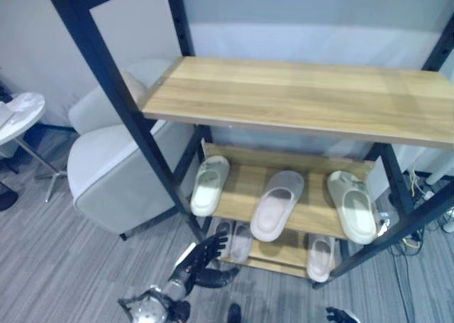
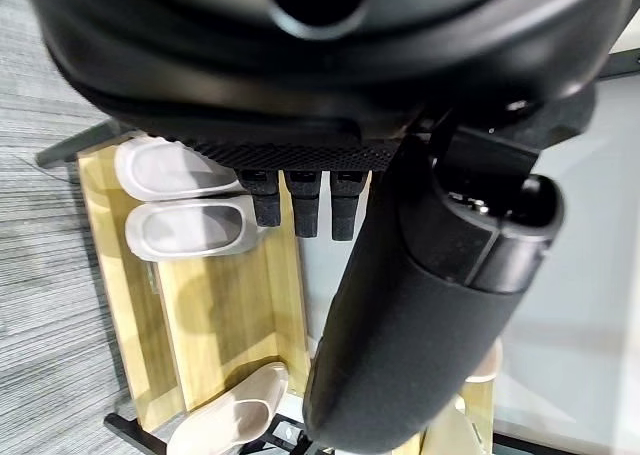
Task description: Arrange the slippers neatly on the shoe rack.
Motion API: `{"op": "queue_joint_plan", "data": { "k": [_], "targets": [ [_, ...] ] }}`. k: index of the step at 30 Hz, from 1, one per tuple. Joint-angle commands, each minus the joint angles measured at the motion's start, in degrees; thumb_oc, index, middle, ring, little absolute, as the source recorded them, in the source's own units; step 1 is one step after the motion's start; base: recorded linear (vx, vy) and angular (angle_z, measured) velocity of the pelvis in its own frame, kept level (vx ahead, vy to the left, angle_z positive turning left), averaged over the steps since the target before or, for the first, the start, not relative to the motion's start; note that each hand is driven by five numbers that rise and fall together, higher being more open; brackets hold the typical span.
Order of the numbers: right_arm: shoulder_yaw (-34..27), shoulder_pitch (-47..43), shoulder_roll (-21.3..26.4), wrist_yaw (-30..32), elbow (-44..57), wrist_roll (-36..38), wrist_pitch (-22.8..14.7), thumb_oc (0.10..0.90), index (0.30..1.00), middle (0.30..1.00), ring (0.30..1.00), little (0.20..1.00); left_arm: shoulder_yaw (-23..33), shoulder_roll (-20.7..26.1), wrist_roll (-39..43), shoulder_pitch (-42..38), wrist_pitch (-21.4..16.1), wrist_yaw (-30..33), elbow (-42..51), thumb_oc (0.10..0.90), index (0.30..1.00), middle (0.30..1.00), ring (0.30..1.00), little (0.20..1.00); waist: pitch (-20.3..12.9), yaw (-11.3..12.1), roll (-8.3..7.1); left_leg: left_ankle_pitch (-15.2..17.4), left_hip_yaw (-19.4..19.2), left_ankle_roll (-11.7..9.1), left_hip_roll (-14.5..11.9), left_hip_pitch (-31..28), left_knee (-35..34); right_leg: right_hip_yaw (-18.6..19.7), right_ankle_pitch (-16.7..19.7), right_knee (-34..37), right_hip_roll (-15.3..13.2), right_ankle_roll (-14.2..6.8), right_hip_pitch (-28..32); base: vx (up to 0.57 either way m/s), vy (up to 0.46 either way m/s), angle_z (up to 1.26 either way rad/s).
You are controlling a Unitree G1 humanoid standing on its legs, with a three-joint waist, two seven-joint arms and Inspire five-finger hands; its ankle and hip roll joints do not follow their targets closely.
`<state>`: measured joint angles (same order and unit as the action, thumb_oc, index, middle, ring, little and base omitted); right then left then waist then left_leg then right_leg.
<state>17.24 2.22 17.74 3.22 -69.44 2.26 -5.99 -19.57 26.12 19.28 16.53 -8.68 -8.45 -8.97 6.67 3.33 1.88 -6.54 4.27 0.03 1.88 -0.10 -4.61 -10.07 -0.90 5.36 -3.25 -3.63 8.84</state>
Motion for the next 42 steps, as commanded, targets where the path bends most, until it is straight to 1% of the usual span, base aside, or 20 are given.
{"op": "queue_joint_plan", "data": {
  "k": [1,5,11,16,17,21,23,25,26,29,31,37,42],
  "targets": [
    [1.76,-2.58,1.33,0.32,1.43,-1.11,-1.09,0.800,0.900,0.900,0.900,0.900,1.56,0.66,4.13,-4.83,-4.03,-1.48,8.31,0.800,0.900,0.900,0.900,0.900,0.07,0.04,-1.60,3.57,1.78,-1.66,0.09,-1.02,0.09,3.65,-1.05,-2.56,0.75,-0.93,-2.61,0.00,0.000,0.00],
    [1.81,-2.09,1.25,0.45,1.69,-1.21,-1.12,0.800,0.900,0.900,0.900,0.900,1.82,0.67,5.68,-4.63,-4.19,-1.34,11.22,0.800,0.900,0.900,0.900,0.900,-0.02,-0.26,-1.54,3.67,1.42,-1.68,-0.07,-1.47,0.08,3.97,-1.09,-2.50,0.96,-0.83,-2.30,0.00,0.000,0.00],
    [1.77,-1.06,0.73,0.48,1.48,-0.91,-0.95,0.800,0.900,0.900,0.900,0.900,3.17,0.32,6.78,-6.76,-4.90,0.62,16.59,0.800,0.900,0.900,0.900,0.900,-0.26,-0.95,-1.63,3.96,0.85,-1.76,-0.37,-2.16,0.03,4.64,-0.90,-1.89,1.12,-0.86,-1.67,0.01,-0.014,-0.05],
    [1.83,-0.69,0.46,0.44,1.23,-0.76,-0.80,0.800,0.900,0.900,0.900,0.900,3.57,-0.46,6.05,-8.97,-5.47,2.40,17.29,0.800,0.900,0.900,0.900,0.900,-0.46,-1.43,-1.75,4.25,0.30,-1.80,-0.43,-2.62,-0.07,5.11,-0.86,-1.60,1.25,-0.83,-1.20,0.03,-0.012,-0.06],
    [1.93,-0.56,0.24,0.40,1.13,-0.74,-0.74,0.800,0.900,0.900,0.900,0.900,3.90,-0.75,4.12,-10.52,-5.94,3.86,17.21,0.800,0.900,0.900,0.900,0.900,-0.67,-1.67,-1.90,4.37,0.12,-1.77,-0.49,-2.84,-0.14,5.36,-0.79,-1.36,1.27,-0.87,-1.03,0.03,-0.009,-0.05],
    [1.96,-0.30,-0.01,0.49,1.18,-0.53,-0.76,0.800,0.900,0.900,0.900,0.900,4.19,-1.04,1.23,-12.51,-6.60,6.03,16.81,0.800,0.900,0.900,0.900,0.900,-0.86,-1.95,-2.04,4.55,-0.06,-1.76,-0.52,-3.10,-0.29,5.50,-0.75,-1.24,1.31,-0.91,-0.95,0.03,-0.005,-0.04],
    [2.11,0.21,-0.21,0.70,1.51,-0.21,-0.91,0.800,0.900,0.900,0.900,0.900,4.13,-0.98,-2.85,-15.47,-7.32,8.68,16.23,0.800,0.900,0.900,0.900,0.900,-1.08,-2.39,-2.31,4.73,-0.28,-1.75,-0.50,-3.24,-0.39,5.74,-0.74,-1.07,1.34,-0.98,-0.80,0.03,0.001,-0.06],
    [2.14,0.35,-0.33,0.68,1.57,-0.05,-0.95,0.800,0.900,0.900,0.900,0.900,3.96,-0.94,-4.43,-16.70,-7.50,9.58,15.78,0.800,0.900,0.900,0.900,0.900,-1.16,-2.54,-2.38,4.81,-0.45,-1.77,-0.50,-3.31,-0.39,5.73,-0.72,-1.03,1.32,-1.01,-0.75,0.04,0.003,-0.08],
    [2.33,0.75,-0.60,0.71,1.65,0.27,-0.92,0.800,0.900,0.900,0.900,0.900,2.98,-0.77,-9.73,-20.79,-7.78,12.06,13.60,0.800,0.900,0.900,0.900,0.900,-1.52,-3.21,-2.60,5.16,-0.80,-1.85,-0.49,-3.43,-0.39,5.84,-0.50,-0.83,1.19,-1.22,-0.73,0.06,0.005,-0.09],
    [2.34,0.77,-0.63,0.69,1.70,0.30,-0.87,0.800,0.900,0.900,0.900,0.900,2.68,-0.55,-11.59,-22.23,-7.88,12.78,12.74,0.800,0.900,0.900,0.900,0.900,-1.63,-3.32,-2.65,5.23,-0.97,-1.87,-0.52,-3.40,-0.39,5.96,-0.47,-0.74,1.16,-1.30,-0.75,0.03,0.006,-0.03],
    [2.83,0.90,-0.87,0.58,2.08,0.66,-0.88,0.800,0.900,0.900,0.900,0.900,0.80,-0.11,-18.15,-27.56,-7.45,15.63,8.64,0.800,0.900,0.900,0.900,0.900,-1.93,-4.27,-2.91,5.57,-1.66,-1.95,-0.52,-3.23,-0.39,6.20,-0.09,-0.37,0.98,-1.65,-1.02,0.05,0.012,-0.02],
    [3.13,1.00,-0.82,0.37,1.94,0.89,-0.78,0.800,0.900,0.900,0.900,0.900,-1.62,-0.63,-22.98,-33.65,-6.72,18.35,2.07,0.800,0.900,0.900,0.900,0.900,-2.21,-5.43,-3.01,6.03,-2.85,-1.96,-0.58,-2.50,-0.39,7.28,0.45,-0.36,0.78,-2.30,-2.52,0.02,0.009,-0.08],
    [3.24,1.17,-0.83,0.47,2.24,1.30,-0.89,0.800,0.900,0.900,0.900,0.900,-2.30,-0.40,-25.45,-36.65,-6.12,20.05,-1.63,0.800,0.900,0.900,0.900,0.900,-2.30,-5.93,-3.03,6.31,-3.79,-1.97,-0.72,-1.68,-0.39,8.36,0.74,-0.36,0.91,-2.69,-3.91,0.00,0.009,-0.16]
  ]
}}
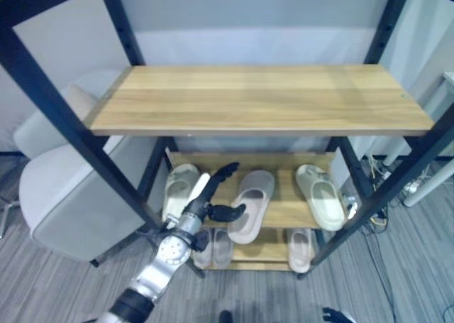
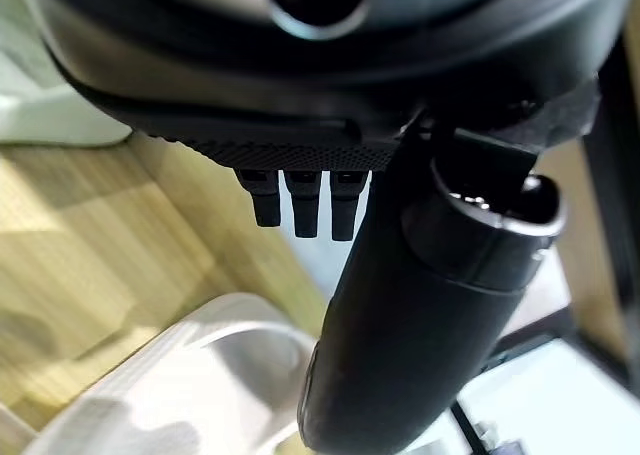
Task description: Arrange the slippers neatly on the shoe rack.
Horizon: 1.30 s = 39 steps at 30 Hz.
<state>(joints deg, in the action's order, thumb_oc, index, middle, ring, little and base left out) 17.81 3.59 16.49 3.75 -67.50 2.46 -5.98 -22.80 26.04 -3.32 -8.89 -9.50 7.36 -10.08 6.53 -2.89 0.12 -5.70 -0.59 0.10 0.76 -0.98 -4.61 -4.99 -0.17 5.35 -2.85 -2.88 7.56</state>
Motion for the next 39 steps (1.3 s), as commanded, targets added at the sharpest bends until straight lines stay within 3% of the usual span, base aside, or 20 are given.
{"op": "queue_joint_plan", "data": {
  "k": [1,12,23,24,25,26,27,39],
  "targets": [
    [2.61,-0.33,0.42,-0.04,0.31,1.29,-1.06,0.800,0.900,0.900,0.900,0.900,0.71,0.13,-4.35,-12.40,-5.33,4.57,-1.63,0.800,0.900,0.900,0.900,0.900,-2.12,0.14,-1.26,5.51,0.80,-2.07,0.29,-0.48,-0.39,3.49,0.04,-0.35,0.53,-3.53,-3.05,0.02,0.004,-0.17],
    [2.78,-1.61,1.03,0.67,1.04,2.81,-1.68,0.800,0.900,0.900,0.900,0.900,-0.43,0.65,-6.82,-21.56,-4.08,9.65,-9.77,0.800,0.900,0.900,0.900,0.900,-0.98,-2.04,-0.78,5.27,-1.17,-2.21,0.27,5.71,-0.39,6.24,1.42,-0.35,0.74,-4.30,-10.39,-0.05,0.004,-0.13],
    [3.24,-2.98,1.54,1.30,2.22,3.87,-2.78,0.800,0.900,0.900,0.900,0.900,-2.50,2.61,-9.66,-28.96,-2.69,13.27,-17.46,0.800,0.900,0.900,0.900,0.900,-1.85,-2.98,-1.00,4.12,-3.15,-1.85,0.33,11.23,-0.39,8.83,3.63,-0.35,1.04,-4.30,-16.99,-0.03,0.008,-0.16],
    [3.22,-2.98,1.52,1.31,2.23,3.87,-2.77,0.800,0.900,0.900,0.900,0.900,-2.56,2.59,-9.66,-29.04,-2.74,13.31,-17.55,0.758,0.836,0.836,0.836,0.836,-1.89,-2.93,-1.02,4.11,-3.19,-1.85,0.33,11.30,-0.39,8.87,3.65,-0.35,1.04,-4.30,-17.07,0.00,0.002,-0.12],
    [3.37,-2.97,1.63,1.31,2.31,3.80,-2.84,0.800,0.900,0.900,0.900,0.900,-2.70,2.85,-9.80,-29.35,-2.51,13.42,-17.96,0.598,0.596,0.596,0.596,0.596,-1.88,-3.03,-1.06,4.05,-3.33,-1.79,0.34,11.51,-0.39,9.06,3.69,-0.35,1.11,-4.31,-17.28,0.00,0.002,-0.13],
    [3.42,-3.02,1.58,1.37,2.32,3.80,-2.91,0.800,0.900,0.900,0.900,0.900,-2.77,2.98,-9.66,-29.68,-2.50,13.52,-18.32,0.474,0.411,0.411,0.411,0.411,-1.92,-3.03,-1.14,4.06,-3.46,-1.77,0.36,11.59,-0.39,9.15,3.79,-0.35,1.13,-4.35,-17.45,0.00,0.001,-0.12],
    [3.34,-2.98,1.52,1.37,2.31,3.85,-2.97,0.800,0.900,0.900,0.900,0.900,-2.83,3.17,-9.69,-29.94,-2.47,13.63,-18.61,0.400,0.300,0.300,0.300,0.300,-1.94,-3.05,-1.21,4.08,-3.52,-1.75,0.35,11.59,-0.39,9.18,3.86,-0.35,1.14,-4.39,-17.53,0.00,-0.001,-0.10],
    [2.37,-1.49,0.68,1.64,1.43,3.46,-2.82,0.800,0.900,0.900,0.900,0.900,0.26,1.44,-6.41,-22.86,-4.32,11.91,-9.78,0.400,0.300,0.300,0.300,0.300,-1.87,-1.99,-1.39,5.24,-2.88,-1.64,0.53,7.52,-0.39,8.86,2.39,-0.35,1.41,-3.99,-13.54,0.02,-0.007,0.00]
  ]
}}
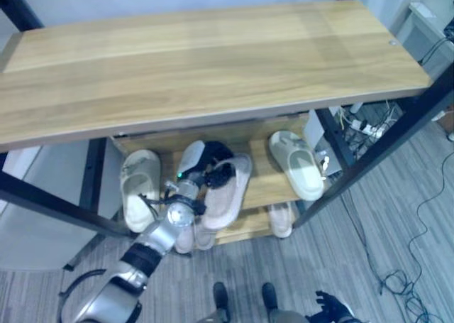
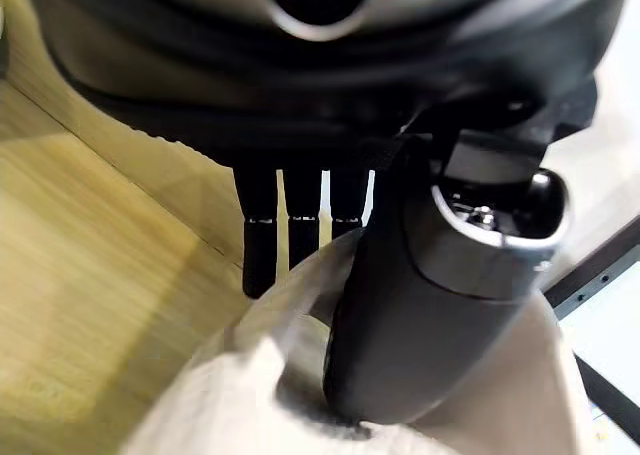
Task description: Arrange the slippers neatly on the shoe rack.
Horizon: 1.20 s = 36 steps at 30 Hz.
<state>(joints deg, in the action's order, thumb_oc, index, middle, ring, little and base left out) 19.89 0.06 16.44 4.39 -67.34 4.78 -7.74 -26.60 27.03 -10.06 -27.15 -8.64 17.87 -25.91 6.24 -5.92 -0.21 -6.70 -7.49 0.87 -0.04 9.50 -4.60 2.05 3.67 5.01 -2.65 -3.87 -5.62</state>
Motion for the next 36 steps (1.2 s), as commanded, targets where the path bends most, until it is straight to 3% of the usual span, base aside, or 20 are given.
{"op": "queue_joint_plan", "data": {
  "k": [1,9,14,25,26,28,29,31,32,35,36],
  "targets": [
    [0.14,2.03,0.63,0.87,1.31,1.15,-0.95,0.800,0.900,0.900,0.900,0.900,4.51,0.31,1.03,-3.50,-5.63,1.16,7.65,0.400,0.300,0.300,0.300,0.300,-1.59,1.34,-1.06,6.34,4.16,-2.42,1.40,-3.43,-0.40,1.65,-1.61,-0.01,1.25,-2.96,0.16,0.04,-0.018,0.06],
    [-0.40,2.38,-0.15,0.18,1.10,0.74,0.00,0.800,0.900,0.900,0.900,0.900,8.32,-0.75,11.94,9.15,-9.43,-4.10,22.96,0.400,0.300,0.300,0.300,0.300,-1.53,3.39,-1.13,7.10,5.48,-2.50,1.36,-7.36,-0.40,0.06,-2.90,-0.01,1.32,-2.49,4.56,0.02,-0.025,0.09],
    [-1.11,2.92,-0.48,-0.54,0.08,-0.01,0.93,0.800,0.900,0.900,0.900,0.900,8.23,-1.69,25.26,20.81,-8.95,-13.79,32.97,0.400,0.300,0.300,0.300,0.300,-1.90,5.11,-1.07,6.26,6.47,-2.58,1.12,-9.11,-0.40,-1.76,-2.95,-0.01,1.16,-2.03,6.82,-0.03,-0.033,0.17],
    [-1.07,2.71,-0.15,-1.03,-0.69,0.02,1.23,0.800,0.900,0.900,0.900,0.900,0.76,-0.32,31.78,26.66,-4.72,-23.23,32.10,0.400,0.300,0.300,0.300,0.300,-0.65,5.77,-0.47,5.63,8.83,-2.60,0.93,-10.58,-0.40,-4.58,-3.97,-1.07,1.05,-1.15,9.06,-0.02,-0.016,0.14],
    [-1.03,1.57,0.13,-0.67,-0.18,0.51,1.12,0.800,0.900,0.900,0.900,0.900,-0.44,-0.01,31.60,26.37,-4.45,-23.38,30.79,0.400,0.300,0.300,0.300,0.300,1.76,5.56,0.01,5.26,9.23,-2.40,0.71,-9.77,0.08,-5.00,-4.50,-3.95,1.09,-0.85,6.56,-0.32,-0.002,0.22],
    [0.09,-1.54,0.81,0.30,1.00,1.49,0.75,0.800,0.900,0.900,0.900,0.900,-1.84,0.28,31.42,23.80,-4.54,-22.12,28.87,0.400,0.300,0.300,0.300,0.300,7.92,5.50,0.06,6.63,8.99,-2.14,0.76,-2.71,7.70,-5.32,-5.97,-11.09,0.90,-0.26,-0.44,-0.40,-0.003,0.18],
    [0.04,-1.74,0.80,0.30,0.96,1.51,0.75,0.800,0.900,0.900,0.900,0.900,-1.85,0.23,31.41,23.55,-4.60,-22.10,28.72,0.400,0.300,0.300,0.300,0.300,7.81,5.49,0.06,6.93,8.99,-2.13,0.78,-1.94,8.48,-5.32,-6.13,-11.57,0.86,-0.27,-1.07,-0.26,-0.008,0.08],
    [0.86,-3.61,1.19,1.48,2.44,2.51,0.34,0.800,0.900,0.900,0.900,0.900,-2.35,0.60,30.70,21.43,-4.88,-20.59,28.20,0.400,0.300,0.300,0.300,0.300,10.69,5.63,-0.10,7.87,9.17,-2.17,1.17,5.58,15.10,-5.34,-6.65,-17.56,0.78,0.22,-7.96,-0.32,-0.039,-0.02],
    [1.08,-4.32,1.50,2.02,3.86,3.18,-0.20,0.800,0.900,0.900,0.900,0.900,-2.30,0.15,29.24,20.03,-5.23,-19.47,27.40,0.400,0.300,0.300,0.300,0.300,10.37,6.08,-0.01,8.67,9.42,-1.82,1.22,11.74,19.87,-5.22,-8.35,-21.84,0.70,0.45,-13.19,-0.32,-0.045,-0.11],
    [1.22,-4.52,2.14,2.83,7.23,3.89,-1.00,0.800,0.900,0.900,0.900,0.900,-2.19,0.08,26.28,17.86,-6.16,-17.42,27.00,0.400,0.300,0.300,0.300,0.300,10.80,5.98,-0.04,9.75,9.51,-1.58,0.80,18.21,25.41,-5.05,-9.78,-27.01,0.52,0.78,-19.52,-0.18,-0.018,-0.09],
    [0.72,-5.18,2.79,4.28,9.68,5.14,-1.81,0.800,0.900,0.900,0.900,0.900,-1.95,0.13,23.95,15.51,-7.11,-15.30,26.96,0.400,0.300,0.300,0.300,0.300,11.88,5.49,0.07,10.30,9.32,-1.51,0.53,23.98,30.16,-5.06,-10.41,-31.17,0.20,1.18,-25.09,-0.28,-0.019,-0.06]
  ]
}}
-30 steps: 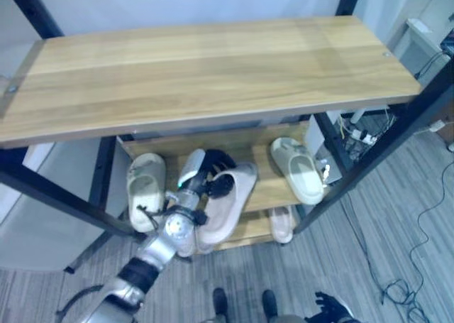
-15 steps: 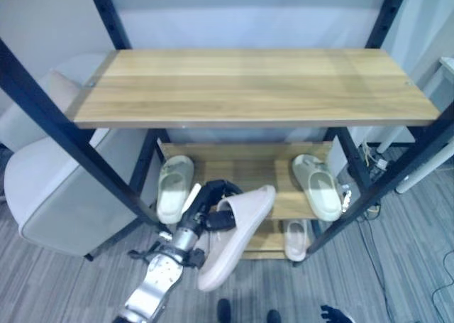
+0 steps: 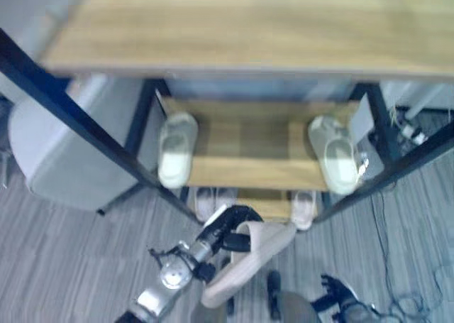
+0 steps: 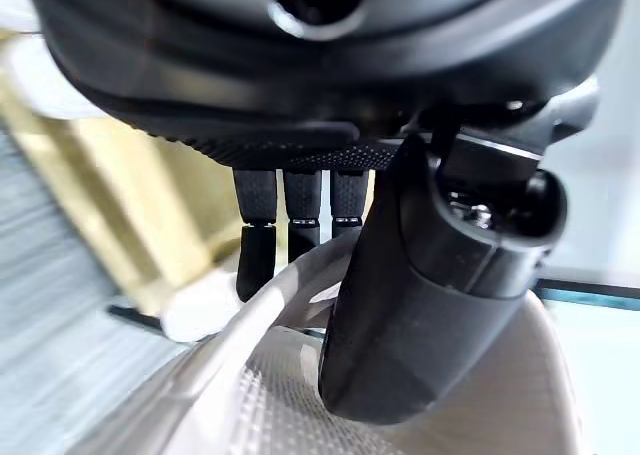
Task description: Arrange the slippers neatly on the shoe rack.
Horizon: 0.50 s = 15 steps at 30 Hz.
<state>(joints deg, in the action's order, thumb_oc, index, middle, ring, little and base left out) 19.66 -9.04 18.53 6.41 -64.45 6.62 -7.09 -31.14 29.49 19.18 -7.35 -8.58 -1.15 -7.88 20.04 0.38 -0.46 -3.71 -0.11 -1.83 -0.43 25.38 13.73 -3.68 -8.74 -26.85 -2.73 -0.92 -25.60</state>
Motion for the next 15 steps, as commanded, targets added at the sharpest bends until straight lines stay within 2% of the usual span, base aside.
{"op": "queue_joint_plan", "data": {
  "k": [1,2,3,4,5,7,8,9,10,11,12,14,15],
  "targets": [
    [0.83,3.52,1.04,2.97,8.67,3.93,-3.04,0.800,0.900,0.900,0.900,0.900,2.77,-2.30,-6.71,-5.69,-7.60,5.15,9.07,0.400,0.300,0.300,0.300,0.300,-1.76,-1.13,0.42,7.76,2.03,1.24,0.70,11.27,14.53,0.93,1.30,-1.58,0.26,-1.50,-8.09,-0.18,-0.011,-0.07],
    [0.80,3.53,1.09,2.99,8.76,3.95,-2.98,0.800,0.900,0.900,0.900,0.900,2.71,-2.37,-6.78,-5.77,-7.63,5.24,8.99,0.400,0.300,0.300,0.300,0.300,-2.11,-1.08,0.50,8.68,2.02,1.25,0.66,12.25,15.85,0.96,0.48,-2.74,0.28,-1.50,-8.99,-0.13,0.027,-0.05],
    [0.40,2.38,1.48,3.56,9.96,4.93,-3.88,0.800,0.900,0.900,0.900,0.900,3.01,-2.29,-8.47,-7.84,-8.05,6.92,8.50,0.400,0.300,0.300,0.300,0.300,-1.93,-1.57,0.74,9.38,1.90,1.33,0.26,16.82,19.60,1.16,-0.03,-6.55,0.17,-1.58,-13.85,-0.18,0.046,-0.05],
    [0.08,0.79,2.32,4.90,12.53,5.89,-4.80,0.800,0.900,0.900,0.900,0.900,3.48,-1.91,-10.85,-11.35,-8.19,9.75,8.35,0.400,0.300,0.300,0.300,0.300,-2.17,-2.14,1.08,10.82,1.69,1.72,-0.21,24.15,25.59,1.83,-0.85,-12.08,0.07,-1.10,-21.08,-0.19,0.045,-0.08],
    [0.06,0.76,2.33,4.89,12.53,5.90,-4.78,0.800,0.900,0.900,0.900,0.900,3.45,-1.94,-10.88,-11.41,-8.20,9.79,8.30,0.400,0.300,0.300,0.300,0.300,-2.53,-2.10,1.13,10.99,1.69,1.72,-0.24,24.79,25.99,1.84,-1.00,-12.44,0.09,-1.10,-21.70,-0.16,0.040,-0.15],
    [-0.91,-1.08,3.56,6.48,17.01,7.12,-6.12,0.800,0.900,0.900,0.900,0.900,5.23,-1.28,-13.00,-15.30,-8.35,12.82,8.65,0.400,0.300,0.300,0.300,0.300,-3.04,-2.58,1.59,13.01,1.47,2.26,-0.99,33.12,32.87,2.43,-2.51,-18.51,0.39,-1.11,-30.01,-0.11,0.047,-0.16],
    [-1.70,-2.40,4.16,7.31,18.53,7.69,-6.77,0.800,0.900,0.900,0.900,0.900,6.26,-0.36,-14.72,-17.97,-8.49,15.23,8.89,0.400,0.300,0.300,0.300,0.300,-2.95,-2.74,1.79,14.53,1.86,2.58,-0.98,38.20,37.34,2.51,-3.63,-23.02,0.90,-1.55,-34.97,-0.01,0.068,-0.13],
    [-2.27,-2.75,4.91,8.34,21.26,7.61,-7.54,0.800,0.900,0.900,0.900,0.900,7.12,-0.19,-15.00,-19.54,-8.66,16.41,9.24,0.400,0.300,0.300,0.300,0.300,-2.77,-3.03,1.78,17.71,2.07,2.63,-1.48,40.05,40.71,2.91,-6.39,-26.23,0.65,-2.02,-36.84,0.03,0.059,-0.25],
    [-2.95,-2.85,5.42,9.30,23.29,7.49,-7.73,0.800,0.900,0.900,0.900,0.900,7.74,0.21,-16.13,-21.37,-8.21,17.99,10.10,0.400,0.300,0.300,0.300,0.300,-2.63,-2.99,1.91,19.34,2.53,2.98,-2.03,43.19,44.15,3.25,-8.02,-29.13,0.87,-1.73,-39.61,0.05,0.107,-0.40],
    [-5.10,-5.00,7.97,11.07,31.11,8.28,-9.82,0.800,0.900,0.900,0.900,0.900,9.98,2.14,-18.61,-28.62,-8.11,23.12,11.34,0.400,0.300,0.300,0.300,0.300,-1.26,-3.96,1.91,23.33,2.30,3.96,-2.85,50.86,52.81,4.29,-10.54,-37.37,1.53,-1.63,-47.63,-0.01,0.077,-0.38],
    [-5.14,-4.97,7.97,11.07,31.14,8.28,-9.79,0.800,0.900,0.900,0.900,0.900,9.95,2.12,-18.61,-28.65,-8.11,23.13,11.32,0.400,0.300,0.300,0.300,0.300,-1.38,-3.91,1.92,23.42,2.30,3.96,-2.88,51.06,52.96,4.29,-10.60,-37.50,1.55,-1.63,-47.83,-0.02,0.114,-0.26],
    [-6.71,-7.74,10.95,13.40,37.96,8.23,-12.00,0.800,0.900,0.900,0.900,0.900,11.24,6.25,-23.30,-38.40,-6.09,29.97,10.44,0.400,0.300,0.300,0.300,0.300,0.61,-4.54,2.12,27.70,2.86,5.14,-3.03,60.30,64.85,4.01,-14.03,-48.62,2.05,-1.85,-57.22,0.06,0.066,-0.25],
    [-6.84,-7.93,10.93,13.44,38.03,8.21,-11.94,0.800,0.900,0.900,0.900,0.900,11.06,6.27,-23.39,-38.87,-6.08,30.16,10.20,0.400,0.300,0.300,0.300,0.300,0.61,-4.45,2.15,28.08,2.95,5.14,-3.04,61.01,65.64,3.96,-14.41,-49.37,2.06,-1.88,-57.89,0.09,0.033,-0.34]
  ]
}}
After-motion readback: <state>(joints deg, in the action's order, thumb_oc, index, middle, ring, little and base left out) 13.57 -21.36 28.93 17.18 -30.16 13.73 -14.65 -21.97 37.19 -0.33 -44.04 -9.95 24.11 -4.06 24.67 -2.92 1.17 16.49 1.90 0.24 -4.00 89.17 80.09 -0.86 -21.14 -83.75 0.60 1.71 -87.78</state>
